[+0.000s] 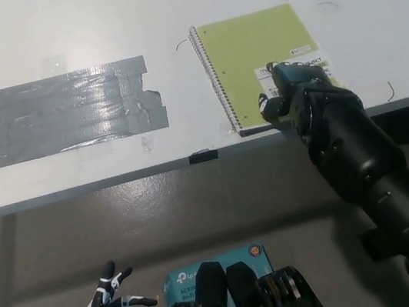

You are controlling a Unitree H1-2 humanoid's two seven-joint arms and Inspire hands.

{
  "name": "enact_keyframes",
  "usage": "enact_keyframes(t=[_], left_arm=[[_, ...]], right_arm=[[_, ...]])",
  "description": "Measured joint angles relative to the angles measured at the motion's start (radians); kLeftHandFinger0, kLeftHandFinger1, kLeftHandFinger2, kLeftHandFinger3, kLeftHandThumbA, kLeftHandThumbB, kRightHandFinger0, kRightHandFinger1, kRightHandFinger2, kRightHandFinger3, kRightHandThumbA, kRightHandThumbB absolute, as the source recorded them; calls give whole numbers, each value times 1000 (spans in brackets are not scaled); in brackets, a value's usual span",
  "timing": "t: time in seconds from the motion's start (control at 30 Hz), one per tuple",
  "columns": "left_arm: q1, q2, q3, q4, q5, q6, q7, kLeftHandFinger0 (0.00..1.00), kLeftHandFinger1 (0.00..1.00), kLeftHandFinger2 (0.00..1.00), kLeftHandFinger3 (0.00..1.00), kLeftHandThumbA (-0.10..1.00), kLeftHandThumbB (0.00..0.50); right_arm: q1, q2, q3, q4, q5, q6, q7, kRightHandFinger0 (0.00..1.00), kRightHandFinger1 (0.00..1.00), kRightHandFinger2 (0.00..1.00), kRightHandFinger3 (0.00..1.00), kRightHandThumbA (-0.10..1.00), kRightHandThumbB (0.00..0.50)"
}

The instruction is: The robot uses its right hand to align two notebooks stacked together until they are fully overlapped

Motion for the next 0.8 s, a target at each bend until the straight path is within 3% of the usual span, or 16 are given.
enact_keyframes(t=[0.07,0.2,0.23,0.33,0.37,0.57,0.67,0.77,0.8], left_arm=[[2,0,4,0,0,0,0,384,467,488,994,1000,483],[9,0,14,0,0,0,0,365,471,499,1000,1000,469],[10,0,16,0,0,-1,0,350,465,501,1000,1000,442],[20,0,21,0,0,-2,0,385,476,511,1000,1000,443],[24,1,22,1,0,-2,0,384,470,489,992,1000,463],[30,1,30,9,-1,-2,0,299,444,475,943,1000,488],[33,1,32,13,-1,-2,0,265,438,506,945,1000,465],[49,0,36,14,-2,-3,0,243,434,488,931,1000,476],[56,0,38,14,-2,-3,0,245,434,492,934,1000,471]], right_arm=[[-2,-11,0,-16,-17,0,28,1000,1000,1000,1000,1000,500],[-19,-39,3,-41,-53,0,96,1000,1000,1000,1000,1000,500],[-28,-44,3,-43,-61,0,109,1000,1000,1000,1000,1000,495],[-72,-63,4,-54,-83,0,157,1000,1000,1000,1000,1000,494],[-89,-67,4,-55,-86,0,168,1000,1000,1000,1000,1000,493],[-216,-76,3,-66,-95,0,203,1000,1000,1000,1000,1000,500],[-271,-74,-10,-66,-87,0,202,1000,1000,1000,1000,1000,500],[-305,-84,-23,-98,-65,0,204,1000,1000,1000,1000,1000,500],[-309,-95,-27,-128,-52,0,206,1000,1000,1000,1000,1000,467]])
